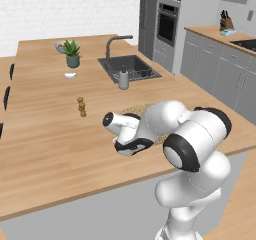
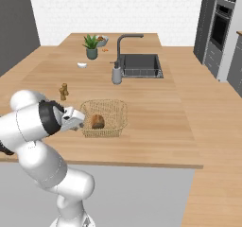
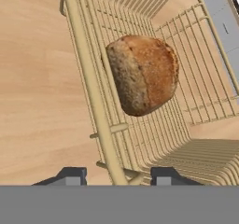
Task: Open the cabinet, pick up the bread from the cabinet and place it in the basket. Then move the basket to the dining counter.
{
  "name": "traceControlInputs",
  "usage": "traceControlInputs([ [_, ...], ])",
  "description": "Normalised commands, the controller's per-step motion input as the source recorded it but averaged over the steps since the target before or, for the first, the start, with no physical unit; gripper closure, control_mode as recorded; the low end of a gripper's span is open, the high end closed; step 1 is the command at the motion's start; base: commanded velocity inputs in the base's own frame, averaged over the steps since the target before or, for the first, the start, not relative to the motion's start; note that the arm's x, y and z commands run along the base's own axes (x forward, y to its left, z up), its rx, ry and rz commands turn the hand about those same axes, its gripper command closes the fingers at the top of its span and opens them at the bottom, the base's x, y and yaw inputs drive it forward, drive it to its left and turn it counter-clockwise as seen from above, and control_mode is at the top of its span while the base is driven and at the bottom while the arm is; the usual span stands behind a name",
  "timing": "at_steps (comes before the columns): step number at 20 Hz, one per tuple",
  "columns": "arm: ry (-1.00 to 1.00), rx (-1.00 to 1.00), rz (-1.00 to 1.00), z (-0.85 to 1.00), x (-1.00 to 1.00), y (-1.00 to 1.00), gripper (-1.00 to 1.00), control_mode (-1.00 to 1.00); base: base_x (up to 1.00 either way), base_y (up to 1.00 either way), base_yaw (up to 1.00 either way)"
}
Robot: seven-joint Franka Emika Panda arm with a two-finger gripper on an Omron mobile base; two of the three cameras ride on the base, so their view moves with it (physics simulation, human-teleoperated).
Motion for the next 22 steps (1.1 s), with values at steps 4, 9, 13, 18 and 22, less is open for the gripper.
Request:
traceControlInputs([
  [4,0.01,0.00,0.00,0.00,0.00,0.02,-1.00,-1.00,0.00,0.00,0.00],
  [9,0.09,0.00,0.00,0.26,0.00,-0.01,-1.00,-1.00,0.00,0.00,0.00],
  [13,0.16,0.07,0.00,0.86,-0.02,-0.01,-1.00,-1.00,0.00,0.00,0.00],
  [18,0.12,0.17,0.00,0.89,-0.45,0.00,-1.00,-1.00,0.00,0.00,0.00],
  [22,0.04,0.23,0.00,0.80,-0.81,-0.02,-1.00,-1.00,0.00,0.00,0.00],
])
